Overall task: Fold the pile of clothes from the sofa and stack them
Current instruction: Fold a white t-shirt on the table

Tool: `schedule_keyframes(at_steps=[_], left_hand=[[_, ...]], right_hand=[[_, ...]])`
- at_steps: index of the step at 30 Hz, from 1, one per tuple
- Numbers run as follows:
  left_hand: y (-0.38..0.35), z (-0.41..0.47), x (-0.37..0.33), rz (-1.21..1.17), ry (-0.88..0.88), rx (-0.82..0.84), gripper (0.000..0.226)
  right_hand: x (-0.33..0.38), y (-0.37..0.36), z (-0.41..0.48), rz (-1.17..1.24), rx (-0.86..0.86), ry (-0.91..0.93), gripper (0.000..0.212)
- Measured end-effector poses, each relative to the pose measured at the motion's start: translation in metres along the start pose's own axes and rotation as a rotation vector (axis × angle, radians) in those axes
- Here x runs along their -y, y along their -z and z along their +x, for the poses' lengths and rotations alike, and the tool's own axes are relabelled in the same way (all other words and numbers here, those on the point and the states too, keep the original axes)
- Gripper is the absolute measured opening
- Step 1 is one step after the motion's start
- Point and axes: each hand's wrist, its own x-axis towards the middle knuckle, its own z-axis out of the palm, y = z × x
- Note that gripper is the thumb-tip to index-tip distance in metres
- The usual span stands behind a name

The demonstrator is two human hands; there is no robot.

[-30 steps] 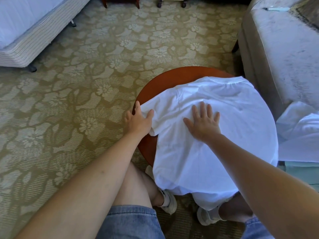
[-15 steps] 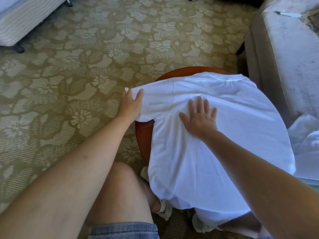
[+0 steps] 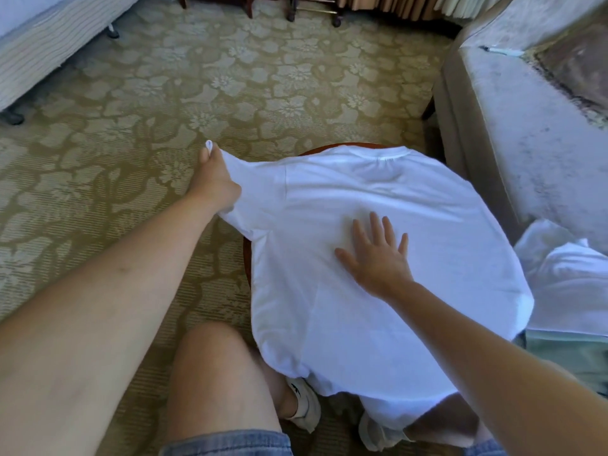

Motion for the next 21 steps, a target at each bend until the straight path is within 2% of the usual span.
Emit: schedule_keyframes(at_steps=[4,7,9,10,12,13,14,15,18,21], left_hand=[[-0.009,-0.016,-0.031,0.173,-0.189,-0.001,0.082],[-0.027,-0.032,-0.060,0.218,-0.339,0.033,0.077],[-0.040,-0.045,-0.080,0.092,-0.486,0.090,0.079],[-0.045,-0.052,-0.088,-0.044,-0.555,0.093,0.080],[-0.056,-0.068,-0.094,-0.357,-0.574,-0.078,0.072],[-0.065,-0.073,-0.093,-0.403,-0.519,-0.185,0.066],[-0.075,-0.078,-0.088,-0.330,-0.452,-0.229,0.062],[-0.088,-0.082,-0.080,-0.168,-0.400,-0.182,0.061],[-0.126,-0.088,-0.052,0.286,-0.296,0.141,0.074],[-0.139,-0.081,-0.033,0.401,-0.319,0.147,0.080]], right_hand=[[-0.008,-0.011,-0.007,-0.004,0.031,0.004,0.076],[-0.005,-0.012,-0.004,0.017,0.025,-0.004,0.077],[-0.005,-0.011,-0.003,0.032,0.040,-0.006,0.078],[-0.006,-0.010,-0.002,0.039,0.056,0.001,0.080],[-0.009,-0.005,-0.002,0.075,0.097,0.022,0.081],[-0.013,-0.002,-0.003,0.101,0.099,0.024,0.080],[-0.018,-0.001,-0.006,0.118,0.075,0.015,0.079],[-0.024,-0.001,-0.010,0.118,0.036,-0.001,0.077],[-0.041,-0.009,-0.023,0.073,-0.014,-0.039,0.075],[-0.040,-0.015,-0.021,0.040,-0.009,-0.036,0.076]])
